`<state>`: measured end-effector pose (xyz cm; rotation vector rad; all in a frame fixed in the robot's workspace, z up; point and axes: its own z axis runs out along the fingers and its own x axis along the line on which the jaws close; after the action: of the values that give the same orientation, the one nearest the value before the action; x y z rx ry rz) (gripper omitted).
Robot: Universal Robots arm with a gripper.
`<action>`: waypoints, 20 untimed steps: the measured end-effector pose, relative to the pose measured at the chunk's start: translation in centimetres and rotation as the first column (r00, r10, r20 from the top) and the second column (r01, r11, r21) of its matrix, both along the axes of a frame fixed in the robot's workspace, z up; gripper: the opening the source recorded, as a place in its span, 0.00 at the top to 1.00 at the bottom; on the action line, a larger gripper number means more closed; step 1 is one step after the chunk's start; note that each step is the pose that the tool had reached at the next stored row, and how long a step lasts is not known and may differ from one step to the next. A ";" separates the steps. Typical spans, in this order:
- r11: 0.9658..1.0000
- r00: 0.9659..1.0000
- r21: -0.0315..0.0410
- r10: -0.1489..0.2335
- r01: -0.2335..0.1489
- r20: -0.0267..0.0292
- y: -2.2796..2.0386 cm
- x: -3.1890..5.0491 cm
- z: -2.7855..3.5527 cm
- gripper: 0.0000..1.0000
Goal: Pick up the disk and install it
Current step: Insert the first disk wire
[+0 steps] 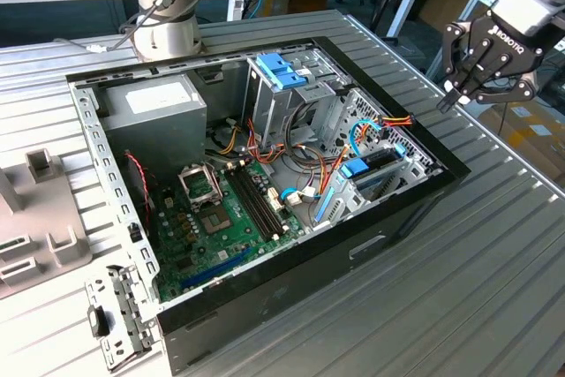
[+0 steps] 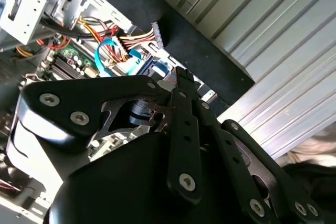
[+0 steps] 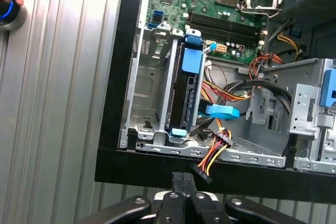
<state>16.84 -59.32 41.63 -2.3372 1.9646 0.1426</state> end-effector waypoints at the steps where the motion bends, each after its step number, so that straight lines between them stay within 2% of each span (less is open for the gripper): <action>1: 1.000 1.000 0.000 0.016 -0.016 0.000 0.00 0.00 0.00 0.89; 2: 0.999 0.999 0.000 0.032 -0.032 0.000 0.00 0.00 0.00 0.89; 4: 0.996 0.996 0.000 0.091 -0.091 0.000 0.00 0.00 0.00 0.89; 6: 0.993 0.993 0.000 0.119 -0.119 0.000 0.00 0.00 0.00 0.89; 8: 0.988 0.988 0.000 0.152 -0.152 0.000 0.00 0.00 0.00 0.89; 9: 0.985 0.985 0.000 0.174 -0.174 0.000 0.00 0.00 0.00 0.89; 11: 0.971 0.971 0.000 0.239 -0.239 0.000 0.00 0.00 -0.01 0.89; 12: 0.968 0.968 0.000 0.251 -0.251 0.000 -0.01 0.00 -0.02 0.89; 15: 0.955 0.955 0.000 0.297 -0.297 0.000 0.00 0.00 -0.01 0.89; 20: 0.929 0.929 0.000 0.369 -0.369 0.000 0.00 0.00 -0.01 0.89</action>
<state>16.84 -59.33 41.62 -2.6806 1.4988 0.1655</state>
